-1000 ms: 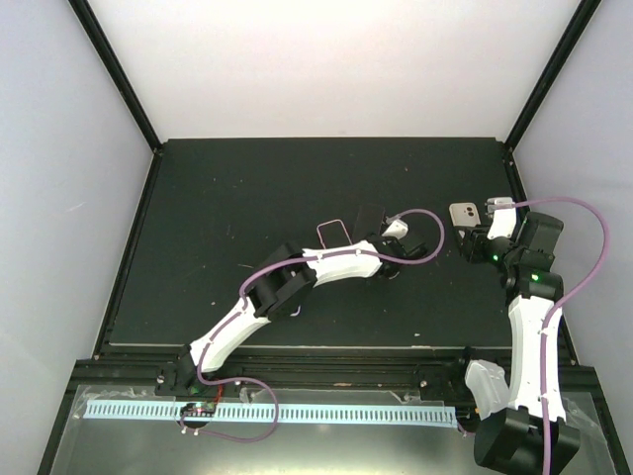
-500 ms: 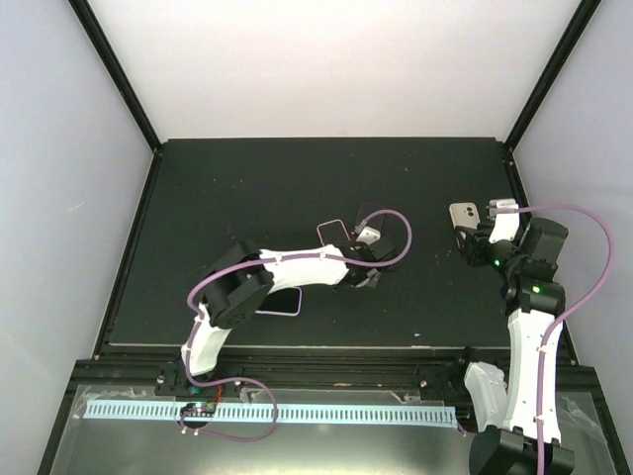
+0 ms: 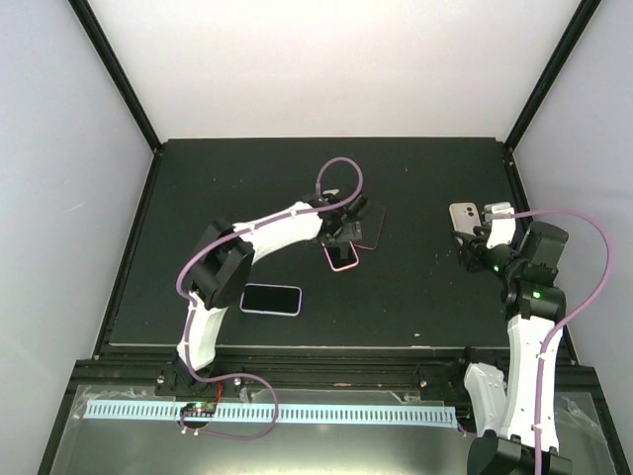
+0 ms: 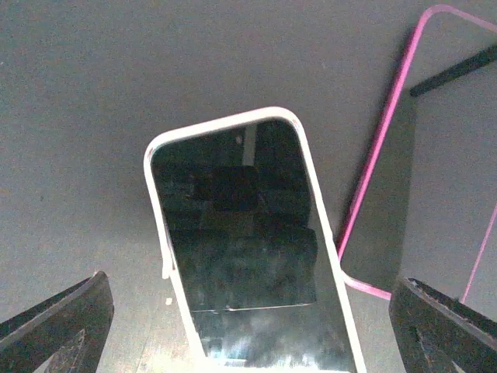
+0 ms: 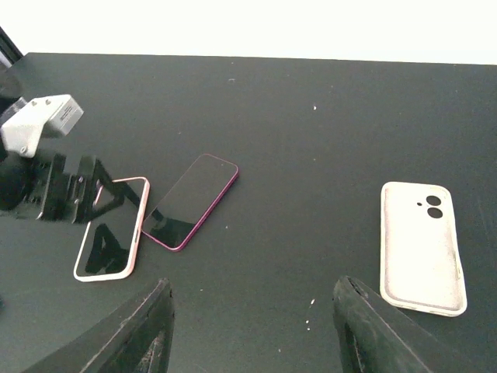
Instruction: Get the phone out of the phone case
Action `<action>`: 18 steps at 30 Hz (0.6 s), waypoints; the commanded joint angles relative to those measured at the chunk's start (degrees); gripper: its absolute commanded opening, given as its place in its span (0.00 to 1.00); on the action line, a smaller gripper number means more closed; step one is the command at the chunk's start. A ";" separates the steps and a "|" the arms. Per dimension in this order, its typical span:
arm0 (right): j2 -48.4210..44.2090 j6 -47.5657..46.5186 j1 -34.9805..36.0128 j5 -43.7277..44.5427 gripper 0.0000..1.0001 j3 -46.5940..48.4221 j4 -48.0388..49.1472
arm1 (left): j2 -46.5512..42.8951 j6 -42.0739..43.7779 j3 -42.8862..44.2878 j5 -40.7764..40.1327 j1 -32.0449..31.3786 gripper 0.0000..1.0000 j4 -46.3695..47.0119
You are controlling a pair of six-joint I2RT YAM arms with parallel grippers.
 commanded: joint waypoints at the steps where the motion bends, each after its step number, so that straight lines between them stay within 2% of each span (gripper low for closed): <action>1: -0.38 -1.47 0.19 -1.21 0.57 1.22 -0.51 | 4.66 -4.93 5.82 6.90 2.82 0.99 0.15; 6: -0.06 -1.71 0.17 -1.22 0.57 1.13 -0.76 | 10.57 -10.16 15.80 5.59 4.62 0.99 -8.40; 9: 0.08 -1.87 0.18 -1.24 0.57 1.29 -0.91 | 12.70 -11.07 18.15 6.13 5.11 0.99 -9.20; 13: -0.09 -1.87 0.19 -1.09 0.57 1.15 -0.82 | 17.03 -13.18 23.88 6.55 5.80 0.99 -16.76; 18: 0.07 -1.91 0.19 -1.47 0.57 1.22 -0.82 | 18.64 -14.05 25.10 6.65 6.12 0.99 -19.54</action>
